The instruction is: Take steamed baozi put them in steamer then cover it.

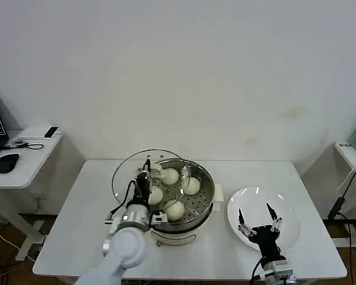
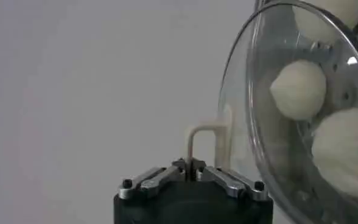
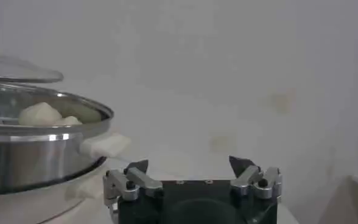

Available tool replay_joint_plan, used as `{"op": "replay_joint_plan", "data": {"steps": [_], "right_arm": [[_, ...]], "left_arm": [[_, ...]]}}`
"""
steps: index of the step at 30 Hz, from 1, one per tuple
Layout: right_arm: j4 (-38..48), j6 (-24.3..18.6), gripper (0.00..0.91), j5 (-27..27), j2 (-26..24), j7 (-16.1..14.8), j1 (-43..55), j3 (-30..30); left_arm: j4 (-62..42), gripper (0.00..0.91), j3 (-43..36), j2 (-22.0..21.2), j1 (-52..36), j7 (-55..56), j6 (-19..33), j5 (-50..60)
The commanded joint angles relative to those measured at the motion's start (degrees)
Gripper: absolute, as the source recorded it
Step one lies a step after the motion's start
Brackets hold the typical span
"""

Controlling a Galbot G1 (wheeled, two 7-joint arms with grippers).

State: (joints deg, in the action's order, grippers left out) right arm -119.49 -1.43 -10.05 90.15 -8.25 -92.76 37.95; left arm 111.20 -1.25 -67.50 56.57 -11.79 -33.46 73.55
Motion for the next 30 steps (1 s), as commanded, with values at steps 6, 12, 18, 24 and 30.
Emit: {"op": "replay_joint_plan", "data": {"steps": [6, 12, 18, 24, 30], "right_arm": [[0.5, -0.1, 0.907, -0.8, 0.3, 0.0, 0.0, -1.0], [0.6, -0.2, 0.907, -0.9, 0.3, 0.1, -0.1, -1.1], [0.8, -0.2, 0.907, -1.1, 0.3, 0.1, -0.1, -1.5], [0.9, -0.3, 0.907, -1.1, 0.3, 0.1, -0.1, -1.8], [0.9, -0.3, 0.907, -1.0, 0.3, 0.1, 0.0, -1.8]], "left_arm": [[-3.5, 0.0, -5.7, -6.8, -1.7, -0.5, 0.1, 3.6], [-3.2, 0.0, -6.4, -6.5, -1.1, -1.0, 0.3, 4.3], [-2.8, 0.0, -6.4, -6.8, 0.1, -1.1, 0.5, 5.0], [-3.4, 0.0, -6.4, -7.3, 0.1, -1.0, 0.9, 5.4], [-3.7, 0.0, -6.2, -7.6, 0.6, -1.0, 1.2, 6.0]]}}
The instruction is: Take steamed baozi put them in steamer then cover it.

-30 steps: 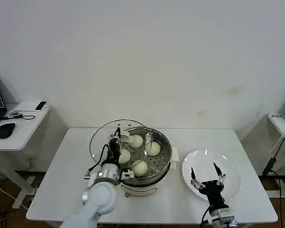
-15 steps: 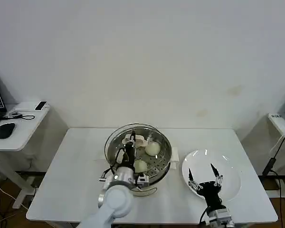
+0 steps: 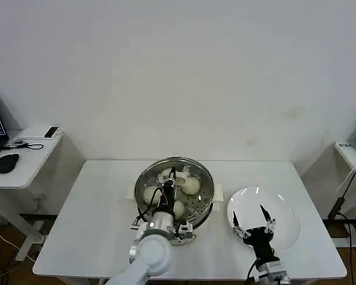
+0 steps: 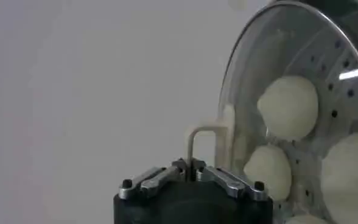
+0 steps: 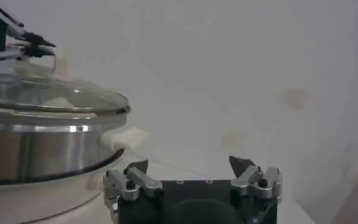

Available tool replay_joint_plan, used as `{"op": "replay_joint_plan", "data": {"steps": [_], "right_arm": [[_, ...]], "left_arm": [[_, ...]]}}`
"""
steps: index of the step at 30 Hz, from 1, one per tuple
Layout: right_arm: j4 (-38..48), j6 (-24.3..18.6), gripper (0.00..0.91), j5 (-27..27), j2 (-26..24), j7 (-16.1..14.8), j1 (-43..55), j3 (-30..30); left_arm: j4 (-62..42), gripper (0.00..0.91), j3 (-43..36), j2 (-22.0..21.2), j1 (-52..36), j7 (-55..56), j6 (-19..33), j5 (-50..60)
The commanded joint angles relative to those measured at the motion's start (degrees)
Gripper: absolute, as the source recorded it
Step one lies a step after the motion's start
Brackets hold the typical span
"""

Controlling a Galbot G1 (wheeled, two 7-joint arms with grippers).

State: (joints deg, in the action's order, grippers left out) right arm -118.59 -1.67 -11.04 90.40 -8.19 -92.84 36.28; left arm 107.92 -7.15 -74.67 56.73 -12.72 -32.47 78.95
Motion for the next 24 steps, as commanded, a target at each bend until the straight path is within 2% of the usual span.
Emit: {"op": "replay_joint_plan", "data": {"steps": [1, 12, 13, 14, 24], "right_arm": [[0.0, 0.0, 0.907, 0.0, 0.0, 0.0, 0.1, -0.1], [0.1, 0.0, 0.907, -0.4, 0.0, 0.0, 0.1, -0.9], [0.0, 0.0, 0.907, -0.4, 0.0, 0.0, 0.0, -1.0], [0.0, 0.0, 0.907, -0.4, 0.1, -0.1, 0.0, -1.0], [0.1, 0.1, 0.907, -0.6, 0.1, 0.0, 0.0, -1.4]], "left_arm": [[-0.3, 0.0, -0.3, -0.4, 0.6, -0.1, 0.3, 0.7], [0.0, 0.0, 0.4, -0.3, 1.6, -0.2, 0.8, 0.9], [0.0, 0.02, 0.6, -0.6, 1.8, 0.0, 0.8, 1.0], [0.0, 0.907, 0.6, -0.7, 1.8, 0.1, 0.9, 1.0], [3.6, 0.907, 2.3, 1.1, 3.5, 0.1, 1.2, 0.6]]}}
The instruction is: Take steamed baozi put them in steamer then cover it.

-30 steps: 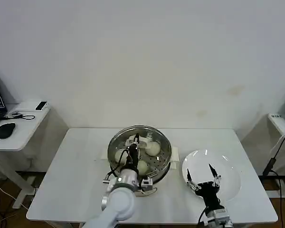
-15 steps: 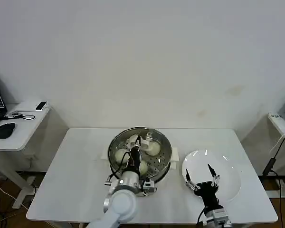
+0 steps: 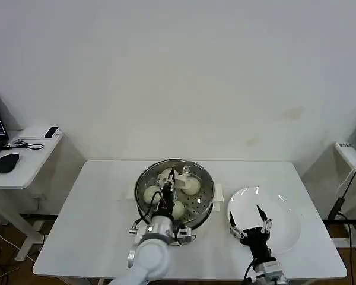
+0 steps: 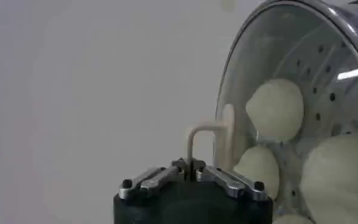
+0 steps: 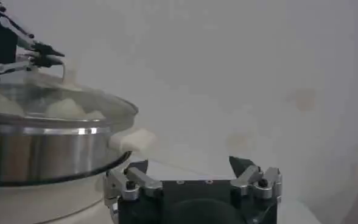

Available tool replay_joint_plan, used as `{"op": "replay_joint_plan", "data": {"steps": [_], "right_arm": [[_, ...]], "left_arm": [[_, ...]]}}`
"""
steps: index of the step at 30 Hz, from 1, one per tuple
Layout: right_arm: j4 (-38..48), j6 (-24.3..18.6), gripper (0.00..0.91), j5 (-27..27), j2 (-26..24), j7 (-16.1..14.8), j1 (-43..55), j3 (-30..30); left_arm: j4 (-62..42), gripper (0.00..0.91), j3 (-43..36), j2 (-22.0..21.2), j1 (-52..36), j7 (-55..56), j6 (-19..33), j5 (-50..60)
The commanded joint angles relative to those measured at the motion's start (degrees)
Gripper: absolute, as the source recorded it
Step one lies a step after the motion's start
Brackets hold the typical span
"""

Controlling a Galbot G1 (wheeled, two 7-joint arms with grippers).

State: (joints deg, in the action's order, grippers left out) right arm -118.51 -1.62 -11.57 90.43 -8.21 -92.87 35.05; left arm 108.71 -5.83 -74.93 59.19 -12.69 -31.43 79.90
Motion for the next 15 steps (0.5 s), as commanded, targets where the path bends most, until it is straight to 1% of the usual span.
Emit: {"op": "replay_joint_plan", "data": {"steps": [1, 8, 13, 15], "right_arm": [[0.0, 0.1, 0.907, 0.0, 0.0, 0.0, 0.0, -0.1], [-0.1, 0.0, 0.907, -0.1, -0.1, 0.0, -0.1, -0.4], [0.0, 0.0, 0.907, -0.1, -0.1, 0.0, -0.2, -0.6], [0.0, 0.0, 0.907, 0.1, -0.2, 0.0, -0.3, -0.6]], "left_arm": [[3.6, 0.907, 1.2, 2.0, 1.7, 0.1, 0.4, -0.5], [10.3, 0.907, 3.9, 6.2, 8.1, 3.0, 2.1, -1.9], [16.6, 0.907, 6.0, 8.8, 12.5, 5.6, 3.1, -5.1], [19.4, 0.907, 9.3, 9.3, 15.2, 7.4, 4.7, -7.1]]}}
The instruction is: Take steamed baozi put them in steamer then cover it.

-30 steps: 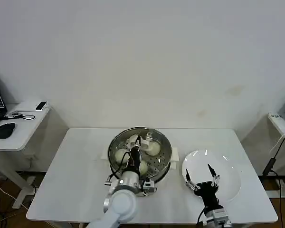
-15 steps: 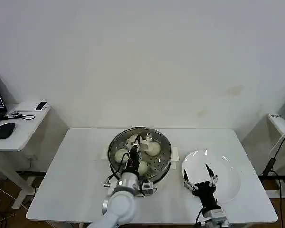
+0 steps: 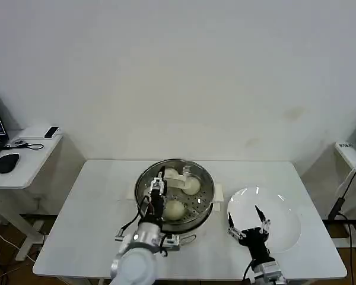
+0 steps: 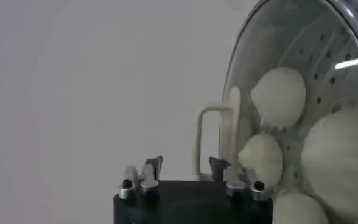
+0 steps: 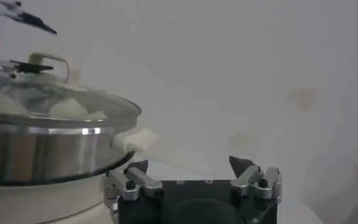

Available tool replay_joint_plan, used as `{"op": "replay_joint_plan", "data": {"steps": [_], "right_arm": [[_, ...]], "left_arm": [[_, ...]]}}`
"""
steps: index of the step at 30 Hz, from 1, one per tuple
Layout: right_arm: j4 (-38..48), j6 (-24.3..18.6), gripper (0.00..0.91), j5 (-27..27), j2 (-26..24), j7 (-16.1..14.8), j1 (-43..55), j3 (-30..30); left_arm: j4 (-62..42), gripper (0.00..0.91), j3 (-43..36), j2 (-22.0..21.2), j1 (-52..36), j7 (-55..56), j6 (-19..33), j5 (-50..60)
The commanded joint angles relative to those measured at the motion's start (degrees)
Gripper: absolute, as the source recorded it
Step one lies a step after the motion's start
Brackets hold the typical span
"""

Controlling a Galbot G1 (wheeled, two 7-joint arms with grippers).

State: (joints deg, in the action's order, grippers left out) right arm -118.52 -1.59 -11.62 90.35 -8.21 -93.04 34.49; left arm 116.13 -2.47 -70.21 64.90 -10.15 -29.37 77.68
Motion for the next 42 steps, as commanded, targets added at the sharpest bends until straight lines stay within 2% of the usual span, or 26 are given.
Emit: {"op": "replay_joint_plan", "data": {"steps": [1, 4, 7, 8, 10, 15, 18, 19, 22, 26, 31, 38, 42], "right_arm": [[0.0, 0.0, 0.907, 0.3, -0.2, 0.0, -0.2, -0.1], [0.4, 0.4, 0.907, 1.7, -0.9, 0.0, -0.3, -0.5], [0.8, 0.5, 0.907, 3.8, -2.2, 0.0, -0.6, -0.3], [0.7, 0.4, 0.907, 5.0, -3.2, 0.1, -0.9, -0.1], [0.4, 0.2, 0.907, 8.0, -5.0, 0.4, -1.7, 0.9], [-2.0, 0.5, 0.907, 15.1, -11.6, 1.1, -4.7, 4.1], [-3.1, 1.2, 0.907, 19.8, -13.6, 2.0, -5.3, 5.8], [-3.5, 2.1, 0.907, 19.9, -13.4, 2.3, -4.9, 5.5], [-3.5, 2.7, 0.907, 19.9, -13.7, 2.4, -5.3, 4.0], [-2.7, 1.4, 0.907, 19.1, -14.5, 2.1, -6.9, 3.3], [-2.1, 0.0, 0.907, 18.8, -16.2, 1.8, -8.1, 4.8], [-1.8, -0.6, 0.907, 18.4, -16.3, 1.6, -8.6, 3.9], [-1.5, 0.6, 0.907, 19.4, -16.6, 0.6, -8.6, 3.1]], "left_arm": [[12.4, 0.907, 6.8, 4.7, 10.6, 6.1, 3.0, -5.9], [13.1, 0.907, 10.9, 4.7, 15.3, 10.6, 5.6, -10.3], [11.0, 0.907, 15.3, 4.1, 17.8, 18.0, 7.8, -20.5], [9.5, 0.907, 17.2, 3.1, 18.1, 22.2, 8.5, -29.7], [7.7, 0.907, 20.1, 2.4, 18.8, 27.0, 8.9, -40.2], [4.6, 0.907, 26.6, -1.3, 21.9, 31.5, 20.2, -74.6], [5.3, 0.907, 28.6, -4.4, 23.3, 31.9, 21.8, -86.8], [4.2, 0.907, 29.4, -4.0, 24.1, 33.1, 23.4, -91.3], [2.8, 0.907, 32.4, -4.0, 27.2, 30.7, 28.9, -93.4], [2.9, 0.907, 33.7, -4.5, 30.2, 29.1, 28.4, -94.3], [2.3, 0.907, 35.1, -4.9, 31.4, 27.1, 31.6, -93.5], [3.1, 0.907, 35.1, -4.9, 32.2, 25.8, 29.7, -91.7], [4.2, 0.907, 35.2, -4.4, 32.7, 26.2, 29.0, -90.2]]}}
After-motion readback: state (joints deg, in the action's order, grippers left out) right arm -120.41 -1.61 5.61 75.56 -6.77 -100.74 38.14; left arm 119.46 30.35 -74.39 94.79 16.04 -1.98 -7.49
